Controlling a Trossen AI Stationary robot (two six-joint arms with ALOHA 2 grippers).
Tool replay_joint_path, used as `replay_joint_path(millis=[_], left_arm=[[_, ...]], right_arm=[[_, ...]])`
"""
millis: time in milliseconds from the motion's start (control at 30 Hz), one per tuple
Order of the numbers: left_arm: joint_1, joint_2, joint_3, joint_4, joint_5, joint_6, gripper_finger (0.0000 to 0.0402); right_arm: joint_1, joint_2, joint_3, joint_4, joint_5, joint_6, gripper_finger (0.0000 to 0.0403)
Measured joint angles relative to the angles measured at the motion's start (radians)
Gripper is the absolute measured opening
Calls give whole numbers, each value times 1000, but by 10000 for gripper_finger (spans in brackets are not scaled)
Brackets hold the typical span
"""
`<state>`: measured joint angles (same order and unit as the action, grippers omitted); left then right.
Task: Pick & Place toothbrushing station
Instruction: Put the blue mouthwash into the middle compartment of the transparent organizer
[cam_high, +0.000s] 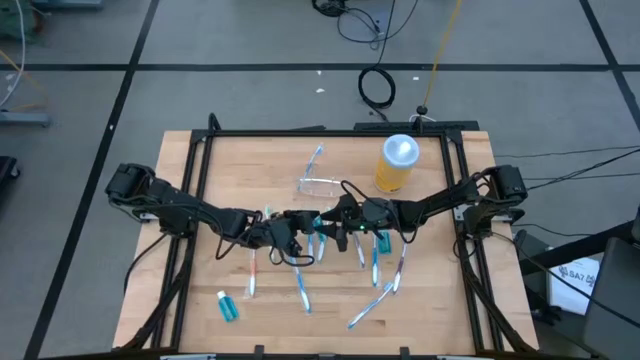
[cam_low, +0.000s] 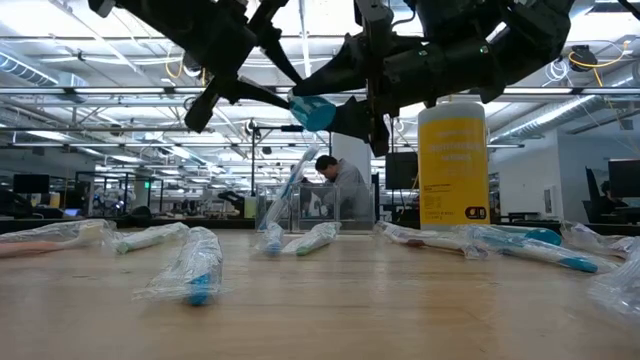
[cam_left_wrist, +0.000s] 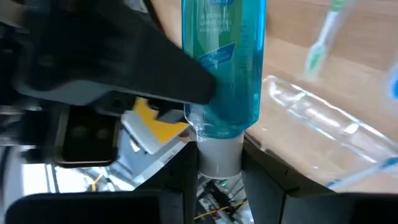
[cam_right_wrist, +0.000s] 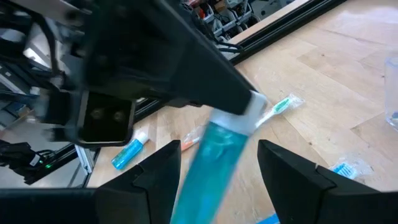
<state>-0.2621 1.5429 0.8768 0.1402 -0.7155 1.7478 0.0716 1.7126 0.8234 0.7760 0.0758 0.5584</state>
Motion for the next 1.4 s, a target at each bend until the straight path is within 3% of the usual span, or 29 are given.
replay_joint_path(millis=[167, 500, 667, 833, 1100, 1400], left_arm=[[7, 0, 0, 4, 0, 31, 104], [7, 0, 0, 12, -3, 61, 104], [4, 0, -1, 11, 0, 59, 105], [-8, 0, -1, 20, -8, 27, 143], [-14, -1, -1, 54, -13, -203, 239], [-30, -107, 0, -92, -43, -543, 256]], right_arm=[[-7, 0, 0, 5, 0, -15, 196], [-8, 0, -2, -1, 1, -22, 111], [-8, 0, -2, -12, 1, -22, 95], [-8, 0, -2, -10, 0, -29, 93], [-10, 0, -2, -17, 1, -71, 92], [-10, -53, -2, -78, 0, -221, 92]])
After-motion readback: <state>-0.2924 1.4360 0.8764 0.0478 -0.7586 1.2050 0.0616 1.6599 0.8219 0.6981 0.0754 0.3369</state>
